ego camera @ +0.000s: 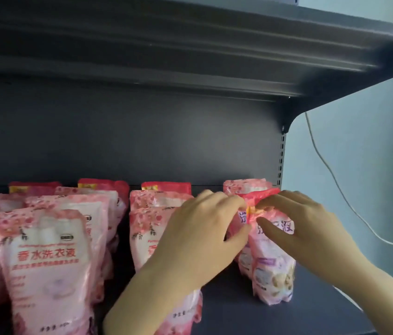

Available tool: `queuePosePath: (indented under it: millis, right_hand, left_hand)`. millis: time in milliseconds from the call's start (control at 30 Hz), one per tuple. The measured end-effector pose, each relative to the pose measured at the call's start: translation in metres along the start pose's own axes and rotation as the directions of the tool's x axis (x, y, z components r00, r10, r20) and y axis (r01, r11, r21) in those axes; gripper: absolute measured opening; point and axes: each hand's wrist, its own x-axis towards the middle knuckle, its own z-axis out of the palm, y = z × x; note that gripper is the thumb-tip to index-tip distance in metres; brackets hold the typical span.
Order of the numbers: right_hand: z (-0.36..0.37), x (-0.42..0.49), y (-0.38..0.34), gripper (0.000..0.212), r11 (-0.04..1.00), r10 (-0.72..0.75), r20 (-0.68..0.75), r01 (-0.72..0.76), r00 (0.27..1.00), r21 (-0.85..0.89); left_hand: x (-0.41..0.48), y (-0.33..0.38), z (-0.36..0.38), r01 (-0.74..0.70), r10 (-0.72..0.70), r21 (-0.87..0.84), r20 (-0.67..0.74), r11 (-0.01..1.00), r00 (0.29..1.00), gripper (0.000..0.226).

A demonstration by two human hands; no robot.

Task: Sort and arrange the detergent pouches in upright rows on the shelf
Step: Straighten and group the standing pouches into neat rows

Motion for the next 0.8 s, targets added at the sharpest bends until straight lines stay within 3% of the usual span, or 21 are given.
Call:
queuePosePath:
  millis: [133, 233, 367, 467, 567, 667, 800]
  right_hand:
    - [0.002, 0.007, 0.058, 0.018, 0.993, -0.054, -0.089, 0.063, 0.995, 0.097]
    - [0.011, 0.016, 0.094, 0.026, 0.988, -0.043, -0.123, 0.060, 0.991, 0.145]
    - [0.031, 0.024, 0.127, 0.038, 0.948, 0.086, -0.009, -0.079, 0.996, 0.309]
    - [0.049, 0.025, 0.143, 0.026, 0.741, 0.228, 0.161, -0.279, 0.960, 0.611]
    - [0.063, 0.023, 0.151, 0.017, 0.431, 0.218, 0.355, -0.416, 0.909, 0.801]
    - [0.069, 0.022, 0.152, 0.033, 0.401, 0.222, 0.327, -0.392, 0.918, 0.828]
    - [0.071, 0.024, 0.148, 0.039, 0.356, 0.267, 0.195, -0.285, 0.944, 0.890]
  left_hand:
    - [0.021, 0.025, 0.060, 0.101, -0.115, -0.269, -0.037, 0.958, 0.993, 0.040]
    - [0.032, 0.031, 0.096, 0.211, -0.255, -0.380, -0.070, 0.901, 0.964, 0.046]
    - [0.041, 0.028, 0.127, 0.291, -0.435, -0.487, -0.212, 0.823, 0.875, 0.044]
    - [0.042, 0.022, 0.141, 0.368, -0.580, -0.554, -0.271, 0.747, 0.768, 0.034]
    - [0.041, 0.014, 0.154, 0.463, -0.652, -0.630, -0.092, 0.623, 0.752, 0.008]
    - [0.043, 0.014, 0.156, 0.455, -0.645, -0.698, -0.011, 0.552, 0.765, 0.038]
    - [0.055, 0.021, 0.150, 0.349, -0.626, -0.790, -0.057, 0.505, 0.778, 0.046]
